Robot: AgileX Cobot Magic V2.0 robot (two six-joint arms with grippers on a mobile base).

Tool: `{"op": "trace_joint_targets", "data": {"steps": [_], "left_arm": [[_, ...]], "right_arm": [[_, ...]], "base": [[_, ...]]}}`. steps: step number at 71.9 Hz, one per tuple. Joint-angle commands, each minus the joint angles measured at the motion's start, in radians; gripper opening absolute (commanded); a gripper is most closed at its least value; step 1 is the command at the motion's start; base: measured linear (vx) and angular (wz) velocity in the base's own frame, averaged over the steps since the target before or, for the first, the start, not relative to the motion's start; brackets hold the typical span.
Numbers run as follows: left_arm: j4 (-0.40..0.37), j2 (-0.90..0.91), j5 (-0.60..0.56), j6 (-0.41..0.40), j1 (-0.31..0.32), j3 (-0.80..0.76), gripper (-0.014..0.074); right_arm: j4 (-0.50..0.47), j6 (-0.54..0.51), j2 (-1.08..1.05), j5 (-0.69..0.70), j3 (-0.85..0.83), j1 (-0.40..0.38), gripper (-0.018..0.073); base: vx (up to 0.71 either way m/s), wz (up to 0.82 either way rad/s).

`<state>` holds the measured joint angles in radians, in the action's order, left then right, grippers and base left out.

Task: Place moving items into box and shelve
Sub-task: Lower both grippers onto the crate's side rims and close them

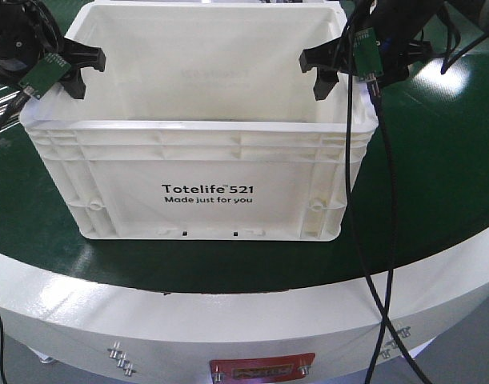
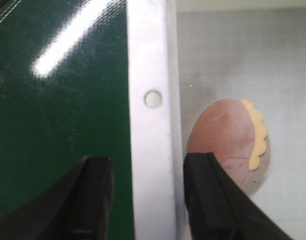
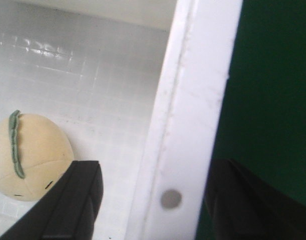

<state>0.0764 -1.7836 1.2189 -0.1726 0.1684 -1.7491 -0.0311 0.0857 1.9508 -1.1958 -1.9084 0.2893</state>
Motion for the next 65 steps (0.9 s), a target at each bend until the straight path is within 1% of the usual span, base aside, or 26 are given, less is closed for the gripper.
{"op": "trace_joint_targets", "data": {"steps": [1, 7, 12, 15, 24, 26, 27, 32, 33, 65], "left_arm": [[0.000, 0.055, -0.019, 0.016, 0.001, -0.030, 0.0432], [0.000, 0.055, -0.016, 0.020, 0.001, -0.030, 0.0432], [0.000, 0.055, -0.016, 0.020, 0.001, -0.030, 0.0432], [0.000, 0.055, -0.016, 0.020, 0.001, -0.030, 0.0432], [0.000, 0.055, -0.017, 0.022, 0.001, -0.030, 0.0432], [0.000, 0.055, -0.015, 0.022, 0.001, -0.030, 0.0432], [0.000, 0.055, -0.014, 0.022, 0.001, -0.030, 0.0432], [0.000, 0.055, -0.014, 0.022, 0.001, -0.030, 0.0432], [0.000, 0.055, -0.014, 0.022, 0.001, -0.030, 0.0432], [-0.019, 0.047, -0.002, 0.032, 0.001, -0.030, 0.0432]], "right_arm": [[-0.002, -0.001, -0.049, 0.030, -0.031, -0.006, 0.0471], [-0.002, 0.000, -0.046, 0.026, -0.031, -0.006, 0.0453], [-0.002, 0.005, -0.046, 0.026, -0.031, -0.006, 0.0414], [-0.002, 0.006, -0.046, 0.027, -0.031, -0.006, 0.0375], [-0.001, 0.006, -0.046, 0.027, -0.031, -0.006, 0.0193], [-0.001, 0.006, -0.046, 0.027, -0.031, -0.006, 0.0128], [-0.001, 0.006, -0.046, 0.027, -0.031, -0.006, 0.0116], [-0.001, 0.001, -0.046, 0.027, -0.031, -0.006, -0.0008], [-0.001, 0.000, -0.046, 0.027, -0.031, -0.006, -0.0016], [-0.029, -0.005, -0.046, 0.026, -0.031, -0.006, -0.0008]], "base": [[0.00, 0.00], [0.00, 0.00], [0.00, 0.00], [0.00, 0.00], [0.00, 0.00], [0.00, 0.00], [0.00, 0.00], [0.00, 0.00], [0.00, 0.00], [0.00, 0.00]]}}
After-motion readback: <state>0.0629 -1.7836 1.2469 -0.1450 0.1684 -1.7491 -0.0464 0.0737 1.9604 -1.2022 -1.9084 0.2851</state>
